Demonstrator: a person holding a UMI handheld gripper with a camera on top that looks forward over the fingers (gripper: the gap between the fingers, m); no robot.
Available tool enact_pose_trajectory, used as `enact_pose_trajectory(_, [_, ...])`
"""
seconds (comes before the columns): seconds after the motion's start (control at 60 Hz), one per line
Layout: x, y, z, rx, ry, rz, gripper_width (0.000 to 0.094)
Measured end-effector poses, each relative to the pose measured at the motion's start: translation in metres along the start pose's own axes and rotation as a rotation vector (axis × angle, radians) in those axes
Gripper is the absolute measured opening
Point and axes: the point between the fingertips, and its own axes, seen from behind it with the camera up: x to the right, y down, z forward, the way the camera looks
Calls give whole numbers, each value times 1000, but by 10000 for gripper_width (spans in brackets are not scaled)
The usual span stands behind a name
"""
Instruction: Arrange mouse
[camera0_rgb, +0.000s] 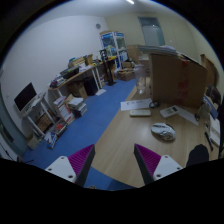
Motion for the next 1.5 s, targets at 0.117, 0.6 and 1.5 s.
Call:
enact_pose_trajectory(0.117, [-19,-10,27,17,66,23,815])
enact_pose_trajectory(0.6, [76,26,24,-1,500,161,849])
enact_pose_trajectory(1.5, [268,-4,163,88,330,27,857])
